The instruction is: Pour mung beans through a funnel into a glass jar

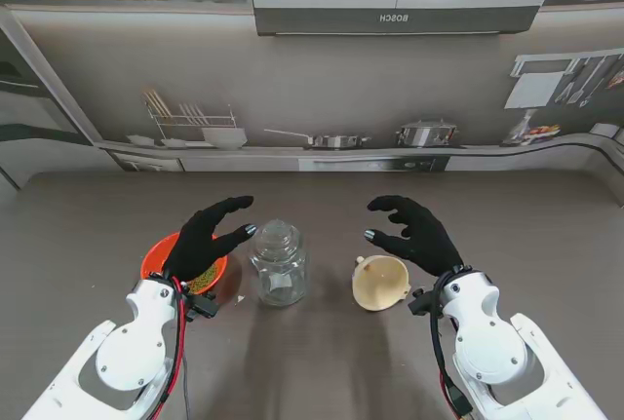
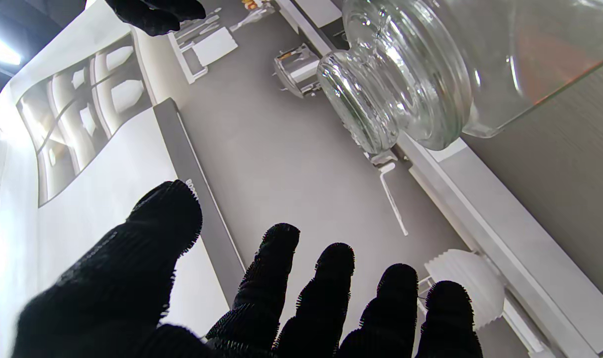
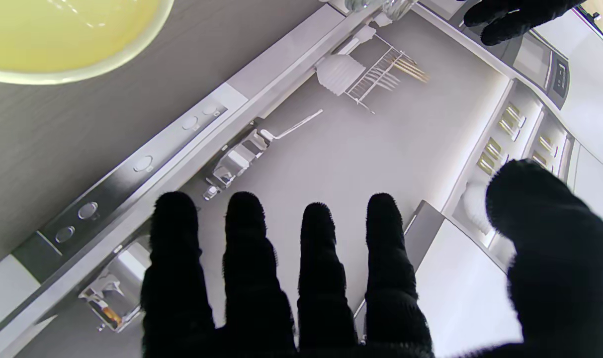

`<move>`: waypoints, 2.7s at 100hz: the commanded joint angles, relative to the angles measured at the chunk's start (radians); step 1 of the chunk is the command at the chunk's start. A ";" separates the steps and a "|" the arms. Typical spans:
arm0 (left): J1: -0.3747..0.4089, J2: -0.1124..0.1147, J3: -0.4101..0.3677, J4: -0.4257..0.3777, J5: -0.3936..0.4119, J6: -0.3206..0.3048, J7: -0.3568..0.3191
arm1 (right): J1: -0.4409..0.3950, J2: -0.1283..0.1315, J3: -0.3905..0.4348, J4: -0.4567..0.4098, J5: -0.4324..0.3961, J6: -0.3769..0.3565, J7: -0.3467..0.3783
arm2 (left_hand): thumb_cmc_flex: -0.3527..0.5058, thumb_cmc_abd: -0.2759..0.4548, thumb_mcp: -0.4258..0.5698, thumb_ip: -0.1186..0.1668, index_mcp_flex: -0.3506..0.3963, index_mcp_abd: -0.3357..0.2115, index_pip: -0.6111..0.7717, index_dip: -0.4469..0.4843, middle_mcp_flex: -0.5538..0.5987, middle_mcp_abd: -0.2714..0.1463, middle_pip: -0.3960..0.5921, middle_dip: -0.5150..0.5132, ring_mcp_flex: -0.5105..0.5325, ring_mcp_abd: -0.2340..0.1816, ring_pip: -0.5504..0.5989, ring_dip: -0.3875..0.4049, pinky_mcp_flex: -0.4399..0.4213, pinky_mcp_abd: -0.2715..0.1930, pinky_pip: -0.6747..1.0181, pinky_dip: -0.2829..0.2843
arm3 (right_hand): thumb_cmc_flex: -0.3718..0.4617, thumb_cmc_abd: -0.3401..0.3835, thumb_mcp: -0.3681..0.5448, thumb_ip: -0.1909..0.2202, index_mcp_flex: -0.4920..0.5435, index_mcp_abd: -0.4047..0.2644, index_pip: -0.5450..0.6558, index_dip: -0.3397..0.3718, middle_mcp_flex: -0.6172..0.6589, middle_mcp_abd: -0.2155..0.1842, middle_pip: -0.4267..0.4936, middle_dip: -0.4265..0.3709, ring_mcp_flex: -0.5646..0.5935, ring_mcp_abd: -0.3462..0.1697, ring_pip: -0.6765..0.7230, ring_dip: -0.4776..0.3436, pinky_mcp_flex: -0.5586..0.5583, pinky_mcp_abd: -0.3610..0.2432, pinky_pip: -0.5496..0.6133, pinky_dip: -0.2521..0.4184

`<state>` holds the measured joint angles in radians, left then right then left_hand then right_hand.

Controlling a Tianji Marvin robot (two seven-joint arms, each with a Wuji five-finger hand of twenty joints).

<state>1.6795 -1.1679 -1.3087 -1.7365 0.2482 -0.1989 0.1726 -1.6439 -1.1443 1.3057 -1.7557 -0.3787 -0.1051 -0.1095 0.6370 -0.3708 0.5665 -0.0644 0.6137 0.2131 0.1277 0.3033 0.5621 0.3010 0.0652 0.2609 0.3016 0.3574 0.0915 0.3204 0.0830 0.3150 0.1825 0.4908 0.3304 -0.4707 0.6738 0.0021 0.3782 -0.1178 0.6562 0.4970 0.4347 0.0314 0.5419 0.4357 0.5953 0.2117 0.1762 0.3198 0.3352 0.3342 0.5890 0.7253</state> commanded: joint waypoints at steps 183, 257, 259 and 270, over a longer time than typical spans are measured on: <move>0.051 -0.008 -0.055 -0.068 -0.004 0.002 0.016 | 0.760 -0.013 -0.771 0.333 -0.295 0.235 0.262 | 0.009 0.034 -0.017 0.018 0.017 -0.008 -0.003 -0.003 0.008 -0.009 -0.005 -0.009 -0.008 0.009 -0.017 -0.008 -0.004 0.013 -0.018 0.024 | -0.055 -0.273 0.203 0.069 -0.118 -0.144 0.099 0.205 -0.031 0.015 0.284 0.216 0.235 -0.082 0.641 0.327 0.315 -0.086 0.678 0.078; 0.059 -0.006 -0.060 -0.075 -0.012 0.006 0.002 | 0.807 -0.061 -0.857 0.483 -0.255 0.181 0.187 | 0.008 0.042 -0.025 0.019 0.015 -0.010 -0.004 -0.003 0.010 -0.007 -0.005 -0.009 -0.006 0.010 -0.018 -0.009 -0.004 0.014 -0.019 0.025 | 0.083 -0.283 0.533 0.008 -0.055 -0.125 0.469 0.266 0.229 -0.065 0.519 0.395 0.602 -0.273 1.018 0.428 0.633 -0.211 0.933 0.050; 0.059 -0.006 -0.060 -0.076 -0.012 0.006 0.001 | 0.808 -0.062 -0.859 0.488 -0.252 0.178 0.186 | 0.008 0.041 -0.025 0.019 0.017 -0.009 -0.003 -0.003 0.010 -0.006 -0.005 -0.009 -0.006 0.010 -0.018 -0.009 -0.005 0.014 -0.019 0.025 | 0.068 -0.311 0.633 -0.060 -0.053 -0.125 0.477 0.267 0.235 -0.067 0.525 0.405 0.611 -0.278 1.026 0.431 0.641 -0.213 0.934 0.048; 0.061 -0.005 -0.061 -0.078 -0.014 0.007 -0.001 | 0.808 -0.065 -0.863 0.509 -0.234 0.165 0.188 | 0.008 0.043 -0.027 0.020 0.017 -0.010 -0.003 -0.003 0.011 -0.008 -0.005 -0.009 -0.006 0.012 -0.018 -0.009 -0.005 0.013 -0.019 0.025 | 0.070 -0.320 0.698 -0.129 -0.073 -0.131 0.480 0.264 0.232 -0.066 0.527 0.414 0.619 -0.276 1.016 0.427 0.656 -0.213 0.925 0.044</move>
<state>1.7348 -1.1706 -1.3679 -1.8059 0.2383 -0.1955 0.1913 -0.8180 -1.2096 0.4568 -1.2803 -0.6186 0.0685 0.0491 0.6367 -0.3627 0.5581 -0.0644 0.6142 0.2131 0.1277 0.3033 0.5627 0.3010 0.0651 0.2608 0.3018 0.3683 0.0914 0.3204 0.0830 0.3270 0.1825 0.4923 0.2743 -0.8465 1.0506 -0.1673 0.2870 -0.2146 1.0555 0.7195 0.5819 0.1101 1.0005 0.8642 1.1624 -0.0528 1.1760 0.7347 0.9601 0.1380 1.4697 0.7766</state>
